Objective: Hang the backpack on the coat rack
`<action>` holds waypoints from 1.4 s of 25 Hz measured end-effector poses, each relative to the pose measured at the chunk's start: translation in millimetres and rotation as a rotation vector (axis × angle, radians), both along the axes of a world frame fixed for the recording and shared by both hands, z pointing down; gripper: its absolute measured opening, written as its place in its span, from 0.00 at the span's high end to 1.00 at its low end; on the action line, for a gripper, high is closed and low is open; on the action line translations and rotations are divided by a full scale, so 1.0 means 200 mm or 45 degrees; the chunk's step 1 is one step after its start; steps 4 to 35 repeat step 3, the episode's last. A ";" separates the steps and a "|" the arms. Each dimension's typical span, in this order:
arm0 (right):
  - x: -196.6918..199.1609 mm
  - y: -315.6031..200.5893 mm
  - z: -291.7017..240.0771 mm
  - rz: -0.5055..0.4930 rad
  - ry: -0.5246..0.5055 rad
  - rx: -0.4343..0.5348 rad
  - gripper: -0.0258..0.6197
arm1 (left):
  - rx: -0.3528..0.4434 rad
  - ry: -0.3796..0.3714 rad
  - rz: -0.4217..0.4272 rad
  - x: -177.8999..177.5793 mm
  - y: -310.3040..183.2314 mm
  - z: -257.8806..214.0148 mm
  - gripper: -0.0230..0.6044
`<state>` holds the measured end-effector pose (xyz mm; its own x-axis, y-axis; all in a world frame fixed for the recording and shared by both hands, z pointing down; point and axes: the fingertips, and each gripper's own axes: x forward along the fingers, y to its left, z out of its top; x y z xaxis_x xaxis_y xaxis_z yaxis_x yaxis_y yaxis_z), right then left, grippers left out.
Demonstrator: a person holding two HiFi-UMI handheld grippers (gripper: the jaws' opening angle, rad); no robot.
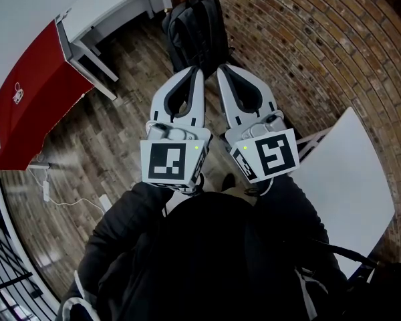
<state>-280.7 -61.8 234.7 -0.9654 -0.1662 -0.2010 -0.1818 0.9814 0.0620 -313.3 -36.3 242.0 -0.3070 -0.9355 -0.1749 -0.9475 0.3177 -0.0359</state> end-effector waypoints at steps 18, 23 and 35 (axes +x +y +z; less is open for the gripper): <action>0.00 0.03 0.00 0.000 0.001 0.005 0.95 | -0.001 0.003 -0.003 0.00 0.03 0.00 0.95; 0.00 0.03 0.00 0.000 0.001 0.005 0.95 | -0.001 0.003 -0.003 0.00 0.03 0.00 0.95; 0.00 0.03 0.00 0.000 0.001 0.005 0.95 | -0.001 0.003 -0.003 0.00 0.03 0.00 0.95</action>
